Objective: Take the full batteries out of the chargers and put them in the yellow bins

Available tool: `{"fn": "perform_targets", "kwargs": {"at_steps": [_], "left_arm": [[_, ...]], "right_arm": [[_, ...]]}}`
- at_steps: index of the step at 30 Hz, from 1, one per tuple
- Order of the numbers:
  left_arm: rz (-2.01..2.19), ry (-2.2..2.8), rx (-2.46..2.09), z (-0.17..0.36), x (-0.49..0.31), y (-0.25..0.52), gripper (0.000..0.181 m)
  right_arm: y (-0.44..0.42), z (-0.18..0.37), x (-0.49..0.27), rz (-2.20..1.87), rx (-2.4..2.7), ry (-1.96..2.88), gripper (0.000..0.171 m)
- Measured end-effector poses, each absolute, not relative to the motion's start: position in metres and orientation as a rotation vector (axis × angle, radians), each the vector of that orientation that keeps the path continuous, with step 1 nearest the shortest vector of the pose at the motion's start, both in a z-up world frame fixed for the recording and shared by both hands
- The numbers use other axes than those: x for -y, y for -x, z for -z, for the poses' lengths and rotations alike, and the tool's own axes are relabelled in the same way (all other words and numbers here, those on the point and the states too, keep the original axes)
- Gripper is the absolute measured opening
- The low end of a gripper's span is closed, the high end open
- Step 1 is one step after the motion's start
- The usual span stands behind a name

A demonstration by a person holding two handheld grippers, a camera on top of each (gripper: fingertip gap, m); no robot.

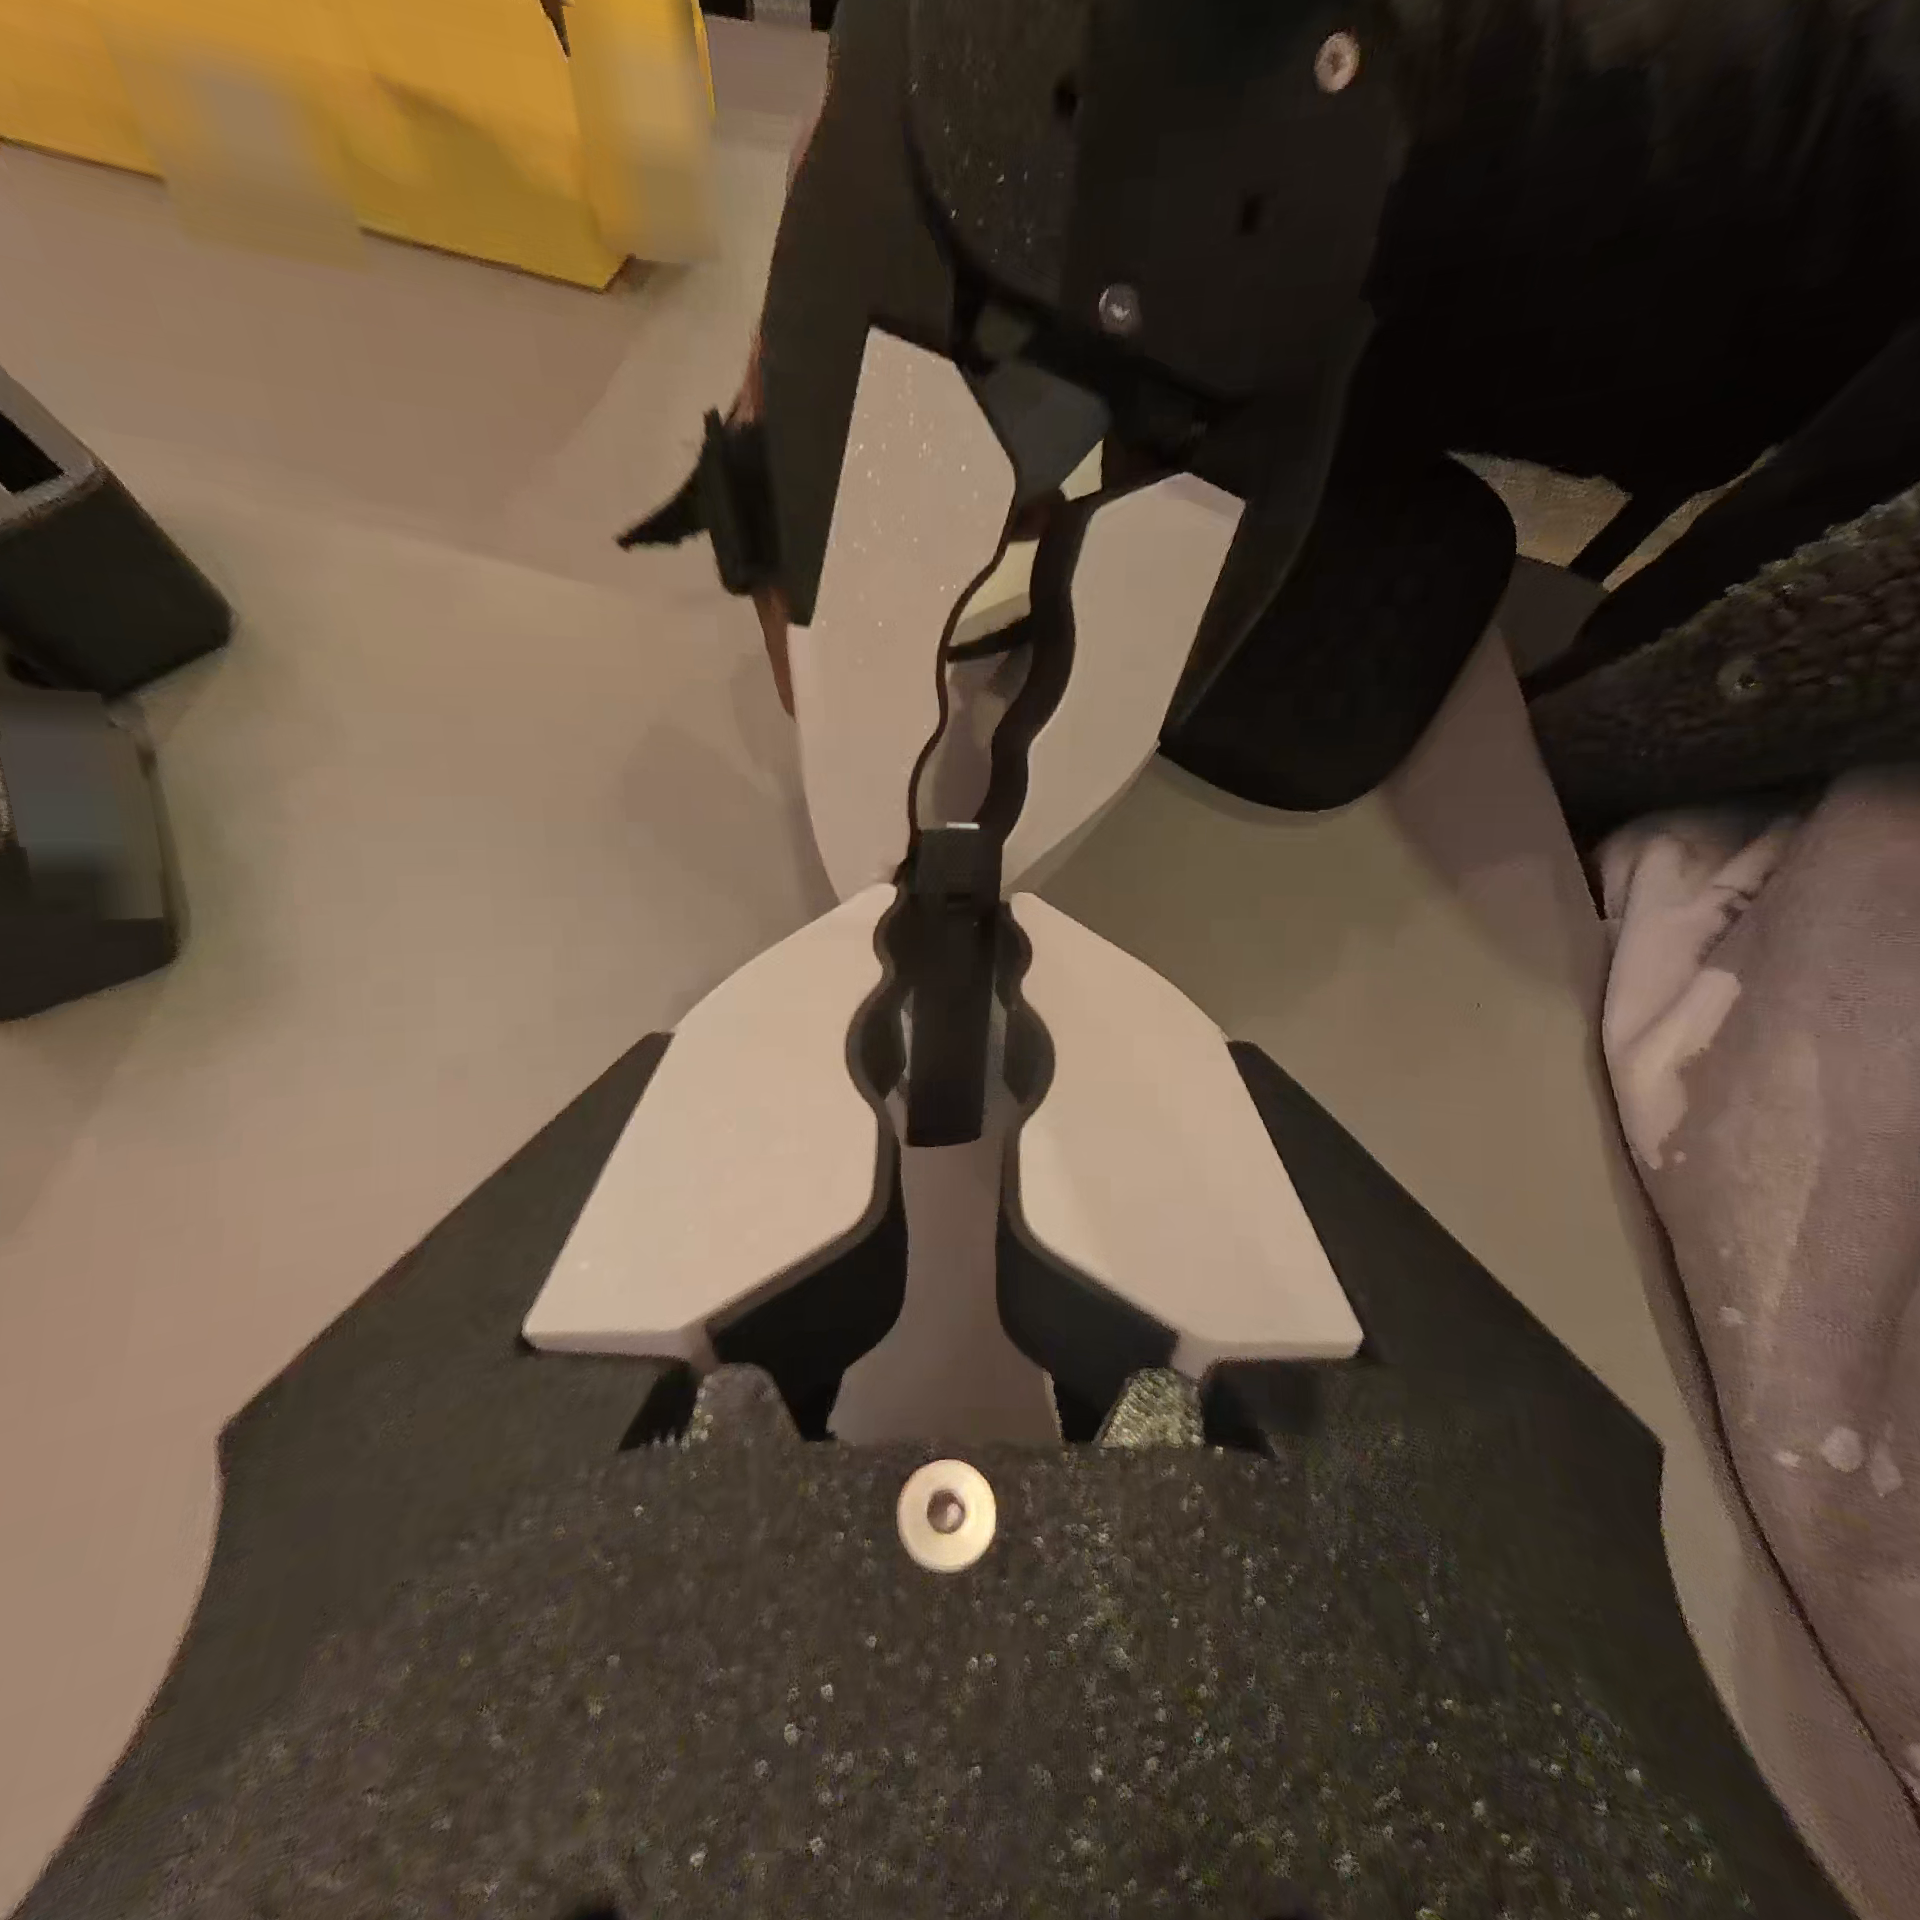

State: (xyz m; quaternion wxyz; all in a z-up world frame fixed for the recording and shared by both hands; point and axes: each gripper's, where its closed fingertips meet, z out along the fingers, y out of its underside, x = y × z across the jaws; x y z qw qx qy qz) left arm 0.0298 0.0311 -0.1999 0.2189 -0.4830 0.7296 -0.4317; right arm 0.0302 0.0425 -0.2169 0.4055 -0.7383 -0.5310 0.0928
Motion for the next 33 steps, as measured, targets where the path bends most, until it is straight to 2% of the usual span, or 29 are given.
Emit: {"fn": "perform_targets", "kwargs": {"at_steps": [3, 5, 8, 14, 21, 29, 33], "left_arm": [[1.271, 1.264, -1.941, 0.185, -0.035, -0.030, 0.016], [1.345, 1.202, -1.836, 0.169, -0.040, -0.032, 0.029], [1.432, 1.130, -1.742, 0.153, -0.045, -0.030, 0.036], [1.476, 1.125, -1.700, 0.156, -0.049, -0.032, 0.040], [1.602, 1.071, -1.522, 0.137, -0.035, -0.042, 0.030], [1.646, 0.992, -1.440, 0.117, -0.034, -0.035, 0.011], [1.629, 1.015, -1.463, 0.120, -0.036, -0.035, 0.011]], "right_arm": [[-0.028, 0.199, -0.043, -0.420, 1.190, 1.763, 0.010], [-0.029, 0.184, -0.042, -0.532, 1.085, 1.680, 0.010], [-0.034, 0.163, -0.041, -0.670, 0.938, 1.565, 0.010], [-0.047, 0.116, -0.039, -0.876, 0.707, 1.354, 0.010], [-0.045, 0.087, -0.034, -1.011, 0.580, 1.203, 0.010], [-0.041, 0.091, -0.036, -0.993, 0.579, 1.214, 0.010], [-0.041, 0.097, -0.038, -0.982, 0.609, 1.271, 0.010]]}}
